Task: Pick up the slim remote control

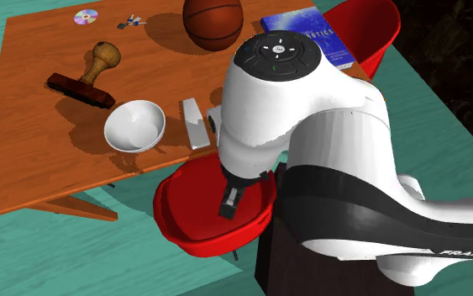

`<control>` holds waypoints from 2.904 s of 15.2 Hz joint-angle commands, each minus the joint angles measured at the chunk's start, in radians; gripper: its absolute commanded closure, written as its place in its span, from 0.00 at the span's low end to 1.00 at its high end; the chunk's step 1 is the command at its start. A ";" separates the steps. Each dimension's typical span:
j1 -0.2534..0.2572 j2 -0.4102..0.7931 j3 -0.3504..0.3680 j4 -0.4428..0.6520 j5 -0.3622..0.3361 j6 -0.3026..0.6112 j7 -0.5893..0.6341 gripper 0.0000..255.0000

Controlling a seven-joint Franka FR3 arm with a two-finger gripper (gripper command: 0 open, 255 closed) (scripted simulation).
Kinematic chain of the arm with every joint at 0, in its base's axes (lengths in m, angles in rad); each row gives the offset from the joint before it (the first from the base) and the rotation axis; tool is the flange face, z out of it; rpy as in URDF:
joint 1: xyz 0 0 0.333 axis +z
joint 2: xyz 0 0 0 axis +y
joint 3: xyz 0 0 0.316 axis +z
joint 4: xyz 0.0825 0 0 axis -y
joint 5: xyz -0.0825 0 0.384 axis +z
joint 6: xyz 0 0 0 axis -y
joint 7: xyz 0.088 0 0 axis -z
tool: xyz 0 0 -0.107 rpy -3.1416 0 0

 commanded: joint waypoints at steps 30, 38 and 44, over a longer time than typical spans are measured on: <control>-0.238 0.938 -0.148 0.631 -0.045 0.211 0.543 0.00; -0.239 0.967 -0.146 0.584 -0.039 0.287 0.539 0.00; -0.240 0.967 -0.146 0.584 -0.039 0.287 0.538 1.00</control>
